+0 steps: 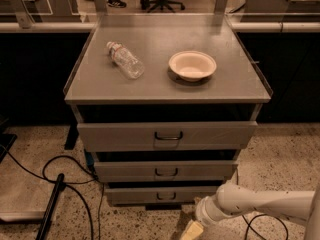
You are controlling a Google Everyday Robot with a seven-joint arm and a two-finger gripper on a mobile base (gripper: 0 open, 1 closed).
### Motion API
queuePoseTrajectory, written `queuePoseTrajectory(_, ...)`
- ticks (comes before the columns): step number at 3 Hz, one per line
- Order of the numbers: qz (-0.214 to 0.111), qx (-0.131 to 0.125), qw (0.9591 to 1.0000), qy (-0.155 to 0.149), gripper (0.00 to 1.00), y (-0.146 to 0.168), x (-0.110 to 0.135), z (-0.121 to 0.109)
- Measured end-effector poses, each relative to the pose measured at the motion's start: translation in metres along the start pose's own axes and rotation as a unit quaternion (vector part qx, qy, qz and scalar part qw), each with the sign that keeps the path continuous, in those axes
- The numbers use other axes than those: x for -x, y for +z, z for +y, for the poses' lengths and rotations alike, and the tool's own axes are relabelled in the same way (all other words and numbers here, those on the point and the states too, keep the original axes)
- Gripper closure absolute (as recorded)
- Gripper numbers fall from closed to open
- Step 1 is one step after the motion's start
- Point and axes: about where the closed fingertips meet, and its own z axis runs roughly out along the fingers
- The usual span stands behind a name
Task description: Open bottom drawer
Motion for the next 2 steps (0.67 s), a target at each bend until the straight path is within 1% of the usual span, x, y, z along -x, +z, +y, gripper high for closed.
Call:
queuePoseTrajectory(1,-0.012,-0.03,0.9994,-0.013,0.0,0.0139,0.0051,-0.0253)
queuePoseTrajectory(2,-0.012,-0.03,0.9994,-0.013,0.0,0.0139,0.005,-0.0253)
